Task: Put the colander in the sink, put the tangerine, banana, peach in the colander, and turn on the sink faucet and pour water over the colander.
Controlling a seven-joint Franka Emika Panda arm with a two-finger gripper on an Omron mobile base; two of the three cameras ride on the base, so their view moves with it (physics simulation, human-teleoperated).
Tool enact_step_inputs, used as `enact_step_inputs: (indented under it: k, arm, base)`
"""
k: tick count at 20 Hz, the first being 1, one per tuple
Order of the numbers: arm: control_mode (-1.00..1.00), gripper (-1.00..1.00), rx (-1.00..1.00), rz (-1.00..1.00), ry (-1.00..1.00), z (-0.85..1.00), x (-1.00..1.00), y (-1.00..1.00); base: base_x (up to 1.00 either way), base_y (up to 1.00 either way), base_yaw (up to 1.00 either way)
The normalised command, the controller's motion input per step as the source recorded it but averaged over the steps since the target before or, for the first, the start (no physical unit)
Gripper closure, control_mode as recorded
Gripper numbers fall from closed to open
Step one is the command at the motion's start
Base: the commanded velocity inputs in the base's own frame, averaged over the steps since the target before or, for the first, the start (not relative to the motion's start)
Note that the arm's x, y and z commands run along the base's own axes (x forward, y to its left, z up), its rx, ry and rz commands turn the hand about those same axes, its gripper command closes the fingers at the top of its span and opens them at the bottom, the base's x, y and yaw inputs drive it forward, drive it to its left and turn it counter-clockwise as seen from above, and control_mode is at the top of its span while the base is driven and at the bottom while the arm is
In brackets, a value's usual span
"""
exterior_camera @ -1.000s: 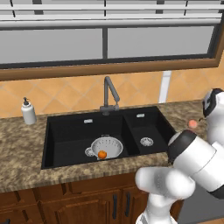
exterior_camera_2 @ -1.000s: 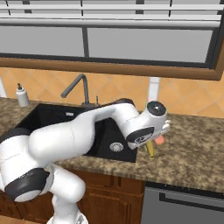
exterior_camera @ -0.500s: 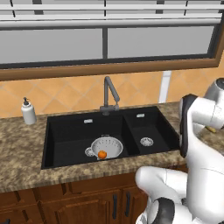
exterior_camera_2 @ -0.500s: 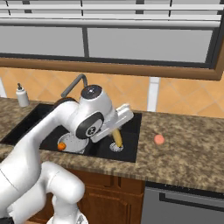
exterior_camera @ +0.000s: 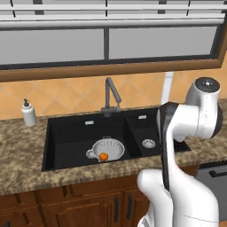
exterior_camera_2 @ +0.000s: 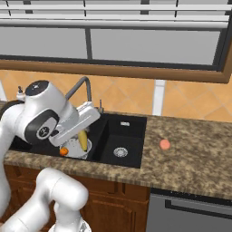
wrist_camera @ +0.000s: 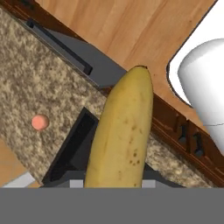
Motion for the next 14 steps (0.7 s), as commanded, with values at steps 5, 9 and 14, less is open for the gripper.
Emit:
enact_step_inputs:
  k: [5,9,14]
  arm:
    - [-1.0,1.0,-0.05,-0.03,-0.04,0.0,-0.11,1.0]
    - [-1.0,1.0,-0.1,-0.14,-0.09,0.0,0.08,1.0]
    - [-1.0,1.0,-0.07,-0.14,0.01,0.0,0.22,0.99]
  base:
    - [0.0,0.0,0.0]
    - [0.0,0.0,0.0]
    - [0.0,0.0,0.0]
